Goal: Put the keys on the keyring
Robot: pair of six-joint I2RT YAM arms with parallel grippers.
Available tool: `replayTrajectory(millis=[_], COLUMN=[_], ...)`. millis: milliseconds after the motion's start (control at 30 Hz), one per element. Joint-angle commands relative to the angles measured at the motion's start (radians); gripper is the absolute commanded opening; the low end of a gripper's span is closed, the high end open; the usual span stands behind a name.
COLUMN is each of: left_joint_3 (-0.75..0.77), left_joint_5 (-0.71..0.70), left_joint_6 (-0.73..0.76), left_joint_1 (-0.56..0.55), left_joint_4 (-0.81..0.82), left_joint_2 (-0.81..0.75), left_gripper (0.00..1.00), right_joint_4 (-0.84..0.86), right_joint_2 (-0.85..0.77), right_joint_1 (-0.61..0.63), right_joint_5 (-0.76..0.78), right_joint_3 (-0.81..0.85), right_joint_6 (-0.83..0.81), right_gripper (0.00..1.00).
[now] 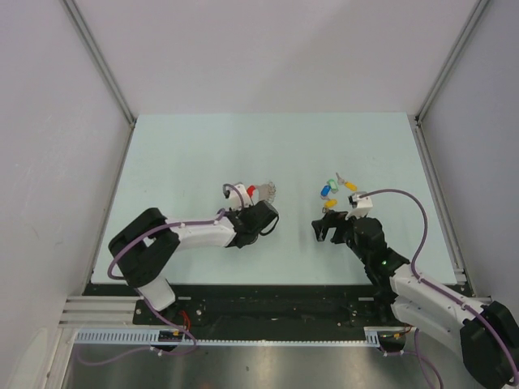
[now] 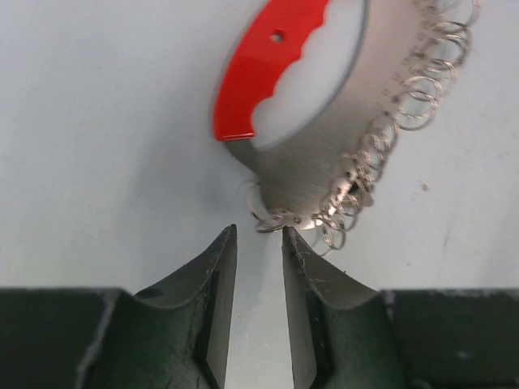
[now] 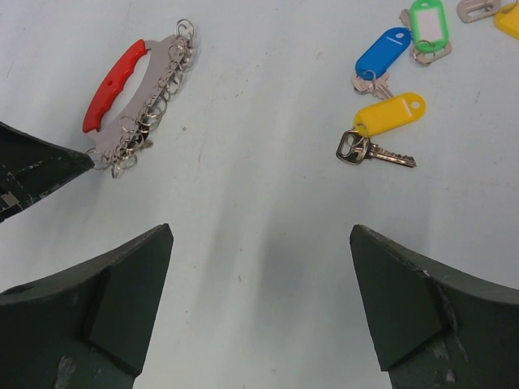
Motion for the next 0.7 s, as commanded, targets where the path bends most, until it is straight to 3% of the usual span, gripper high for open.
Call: replayTrajectory(millis=[0,333,400,500,667], left_joint_3=[-0.037,-0.175,-0.179,-0.180,-0.220], left_joint_5=[0.038,0.163,0.187,0.243,0.400], left_joint_6=[0.180,0.486,0.545,0.661,0.770], left_joint_1=[-0.004,0.030,0.042,0.058,0.098], left_joint_4=[0.166,0.341,0.322,0.299,0.377], left_joint_2=[-0.070,-0.266,-0.292,-0.283,-0.243], left_gripper=[0.34,0.32,0.26,0.19,0.21], right_joint_4=[0.047,0.053,0.056,0.059,0.069], right_joint_2=[0.008,0.011,0.011,0.016,0.030], right_joint_1=[-0.005,-0.005,-0.005,-0.005,-0.007], right_joint_5=[-0.022,-0.056,-0.062,-0.065,-0.073], right_joint_3=[0.010,0.010,0.010,0.010,0.010], right_joint_6=[-0.023,-0.038,-0.041,-0.046,-0.050], right_gripper=[0.96,0.96,0.96,0.96,0.96])
